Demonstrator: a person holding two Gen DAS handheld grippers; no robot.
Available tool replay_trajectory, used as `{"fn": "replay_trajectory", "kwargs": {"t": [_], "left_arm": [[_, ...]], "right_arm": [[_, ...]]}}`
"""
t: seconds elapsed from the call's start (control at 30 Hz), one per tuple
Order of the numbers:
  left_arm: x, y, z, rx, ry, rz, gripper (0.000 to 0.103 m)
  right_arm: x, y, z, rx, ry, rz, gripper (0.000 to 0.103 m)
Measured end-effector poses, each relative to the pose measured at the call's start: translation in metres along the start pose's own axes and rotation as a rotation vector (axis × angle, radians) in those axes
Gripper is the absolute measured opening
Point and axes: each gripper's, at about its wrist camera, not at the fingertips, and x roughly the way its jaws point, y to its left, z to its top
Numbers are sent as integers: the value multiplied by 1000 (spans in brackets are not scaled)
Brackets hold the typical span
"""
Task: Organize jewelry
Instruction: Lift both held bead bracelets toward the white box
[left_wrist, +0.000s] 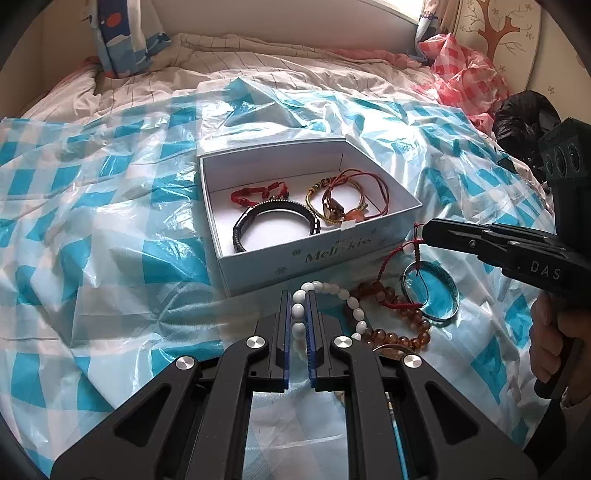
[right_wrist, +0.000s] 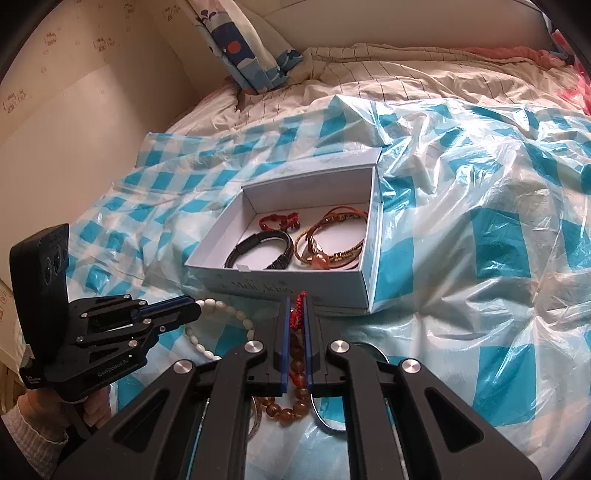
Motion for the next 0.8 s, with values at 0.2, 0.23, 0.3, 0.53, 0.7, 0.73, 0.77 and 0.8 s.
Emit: {"fn": "replay_trajectory", "kwargs": {"t": [0.2, 0.23, 0.3, 0.53, 0.7, 0.73, 0.77, 0.8], "left_arm": [[-4, -1, 3, 2, -22, -8, 7], [-5, -1, 4, 2, -24, -9, 7], [-6, -1, 4, 3, -30, -11, 7], [-9, -2, 5, 5, -40, -14, 7], [-11, -2, 7, 6, -47, -17, 7], [-11, -2, 7, 6, -49, -19, 7], [-11, -2, 8, 5, -51, -20, 7], [-12, -3, 8, 5, -55, -23, 7]], "right_arm": [[-6, 1, 3, 8, -35, 36, 7], [-7, 0, 4, 9, -40, 40, 7], [-10, 0, 5, 9, -54, 45, 7], [-14, -1, 7, 11, -73, 52, 7], [-15, -1, 7, 12, -81, 55, 7], [-15, -1, 7, 12, -84, 57, 7], [-16, -1, 7, 14, -88, 61, 7], [-17, -1, 7, 15, -91, 66, 7]]}}
